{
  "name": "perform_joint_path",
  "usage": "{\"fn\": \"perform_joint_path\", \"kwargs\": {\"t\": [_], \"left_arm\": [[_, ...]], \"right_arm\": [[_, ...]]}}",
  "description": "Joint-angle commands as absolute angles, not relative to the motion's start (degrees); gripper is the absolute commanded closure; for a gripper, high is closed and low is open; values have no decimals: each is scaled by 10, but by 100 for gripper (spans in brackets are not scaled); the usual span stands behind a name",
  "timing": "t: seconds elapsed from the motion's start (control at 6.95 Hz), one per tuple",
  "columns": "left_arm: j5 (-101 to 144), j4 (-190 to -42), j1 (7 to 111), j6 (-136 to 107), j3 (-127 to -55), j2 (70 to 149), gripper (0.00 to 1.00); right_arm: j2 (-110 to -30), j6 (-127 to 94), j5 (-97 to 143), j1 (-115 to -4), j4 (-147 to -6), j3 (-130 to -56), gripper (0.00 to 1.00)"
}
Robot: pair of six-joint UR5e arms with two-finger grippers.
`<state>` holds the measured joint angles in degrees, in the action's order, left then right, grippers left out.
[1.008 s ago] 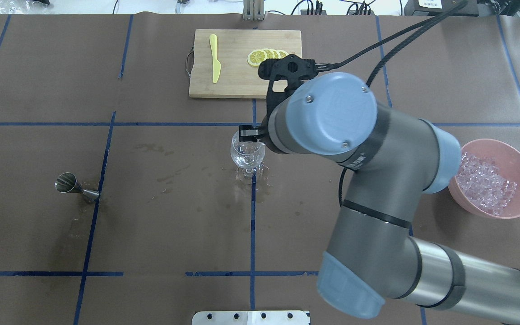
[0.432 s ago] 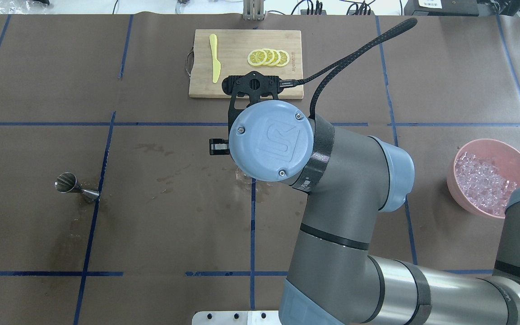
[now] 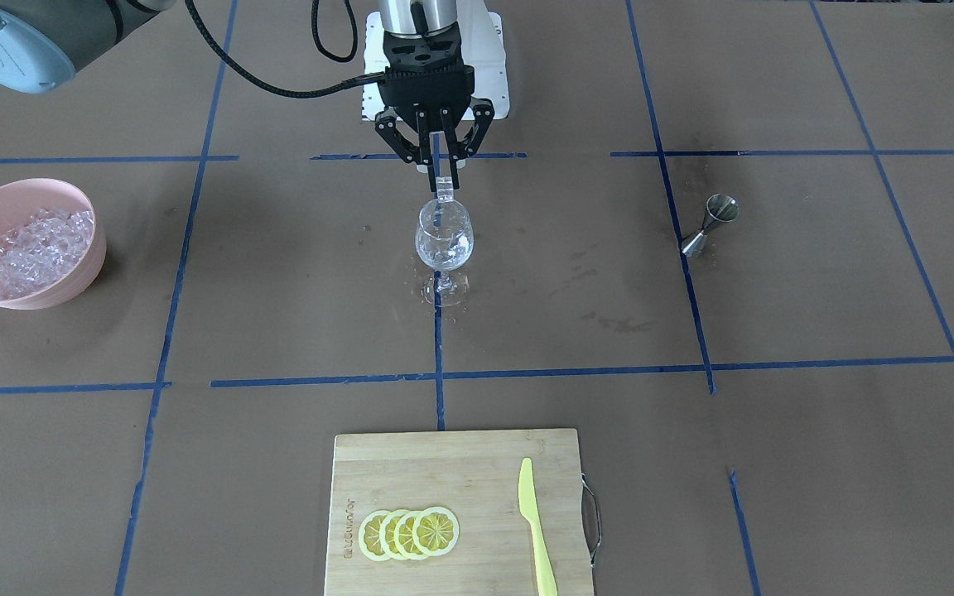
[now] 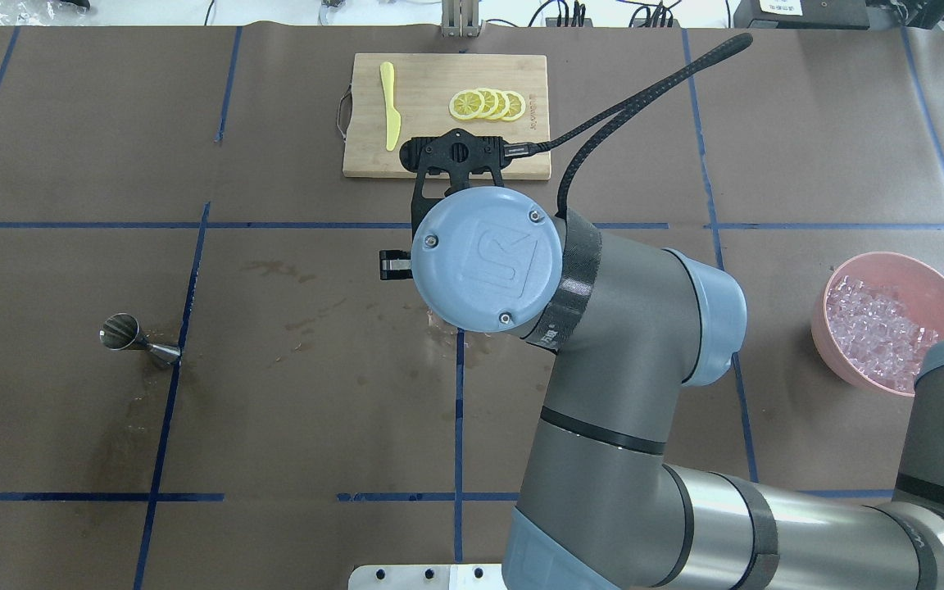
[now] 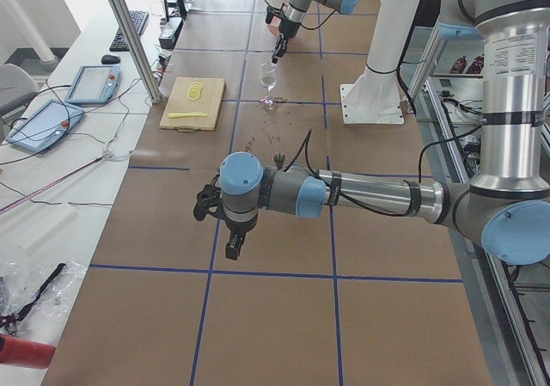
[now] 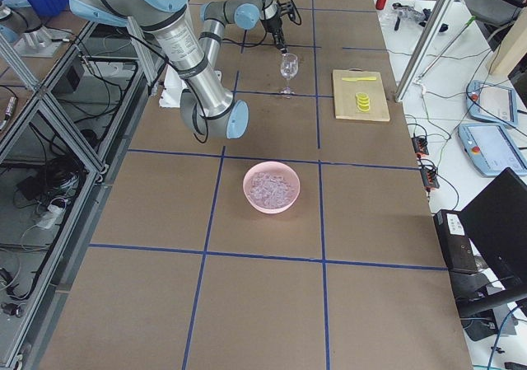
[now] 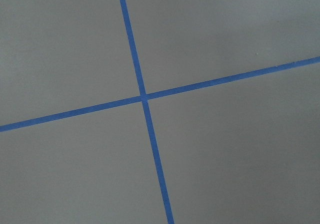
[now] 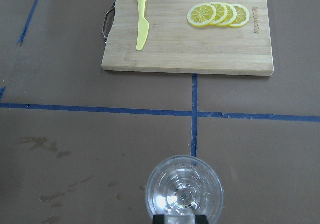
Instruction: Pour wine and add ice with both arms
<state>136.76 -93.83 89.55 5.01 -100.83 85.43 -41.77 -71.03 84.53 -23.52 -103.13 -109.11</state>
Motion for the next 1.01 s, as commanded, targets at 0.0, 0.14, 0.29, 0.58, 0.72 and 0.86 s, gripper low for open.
{"fn": "perform_joint_path", "kwargs": {"t": [0.0, 0.14, 0.29, 0.58, 0.72, 0.86], "left_arm": [[1368, -939, 896, 50, -1008, 853, 0], [1368, -938, 896, 50, -1008, 853, 0], [1368, -938, 896, 50, -1008, 853, 0], [1368, -938, 896, 50, -1008, 853, 0], [1368, -938, 896, 50, -1008, 853, 0], [1368, -938, 896, 51, -1008, 853, 0]], "right_arm": [[-418, -708, 826, -236, -1031, -1083, 100], [-418, -708, 826, -236, -1031, -1083, 100], [-417, -708, 827, -236, -1031, -1083, 83], [-417, -709, 831, -236, -1033, -1082, 0], [-417, -709, 832, -236, -1033, -1082, 0], [-417, -709, 833, -236, -1034, -1083, 0]]}}
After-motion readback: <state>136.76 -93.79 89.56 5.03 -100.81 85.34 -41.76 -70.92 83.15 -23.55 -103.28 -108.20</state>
